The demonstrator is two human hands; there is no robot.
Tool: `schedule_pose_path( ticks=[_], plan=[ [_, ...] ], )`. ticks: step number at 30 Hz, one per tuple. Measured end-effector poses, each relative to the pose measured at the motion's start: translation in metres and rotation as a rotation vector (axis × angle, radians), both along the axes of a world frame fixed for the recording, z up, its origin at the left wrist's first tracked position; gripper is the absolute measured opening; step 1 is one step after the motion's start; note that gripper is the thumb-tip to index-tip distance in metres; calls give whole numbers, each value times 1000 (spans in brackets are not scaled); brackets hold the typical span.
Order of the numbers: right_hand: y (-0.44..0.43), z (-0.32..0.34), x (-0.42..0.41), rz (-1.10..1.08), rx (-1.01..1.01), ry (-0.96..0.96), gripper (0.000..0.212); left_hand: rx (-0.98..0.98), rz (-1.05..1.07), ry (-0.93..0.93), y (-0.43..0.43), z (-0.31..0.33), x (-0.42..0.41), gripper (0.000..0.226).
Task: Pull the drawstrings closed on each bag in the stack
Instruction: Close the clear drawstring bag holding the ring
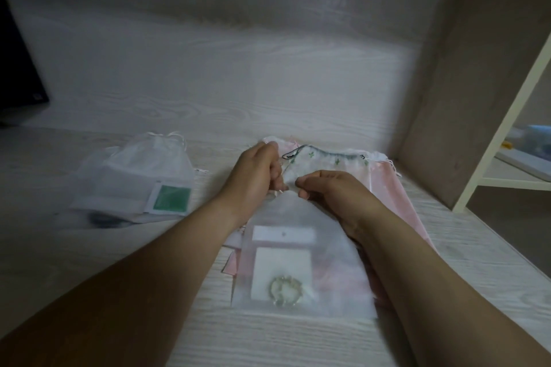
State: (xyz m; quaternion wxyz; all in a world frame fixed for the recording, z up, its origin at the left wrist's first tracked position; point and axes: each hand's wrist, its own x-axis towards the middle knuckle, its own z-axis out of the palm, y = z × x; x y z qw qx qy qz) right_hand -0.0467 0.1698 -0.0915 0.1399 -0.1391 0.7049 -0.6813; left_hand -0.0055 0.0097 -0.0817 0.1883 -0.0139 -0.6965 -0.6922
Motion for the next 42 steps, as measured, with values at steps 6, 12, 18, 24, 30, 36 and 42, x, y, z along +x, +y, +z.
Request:
schedule_pose_path(
  ticks=[6, 12, 18, 24, 30, 36, 42],
  plan=[
    [-7, -5, 4, 98, 55, 64, 17, -9, -75, 50, 8, 3, 0, 40],
    [-8, -8, 5, 221, 3, 118, 27, -26, -221, -5, 6, 4, 3, 41],
    [-8, -8, 8, 192, -2, 138, 29, -62, -254, 30, -1, 13, 4, 42],
    [-12, -11, 3, 153, 1, 94, 16, -32, -261, 27, 0, 13, 6, 42],
    [-11, -12, 3, 261, -3, 206, 19, -49, -335, -23, 7, 14, 13, 44],
    [-11, -11, 6, 185, 54, 267, 17, -212, -361, -46, 5, 10, 7, 43],
    [-4, -12, -1, 54, -38, 105, 24, -703, -203, 31, -6, 2, 4, 30]
  ],
)
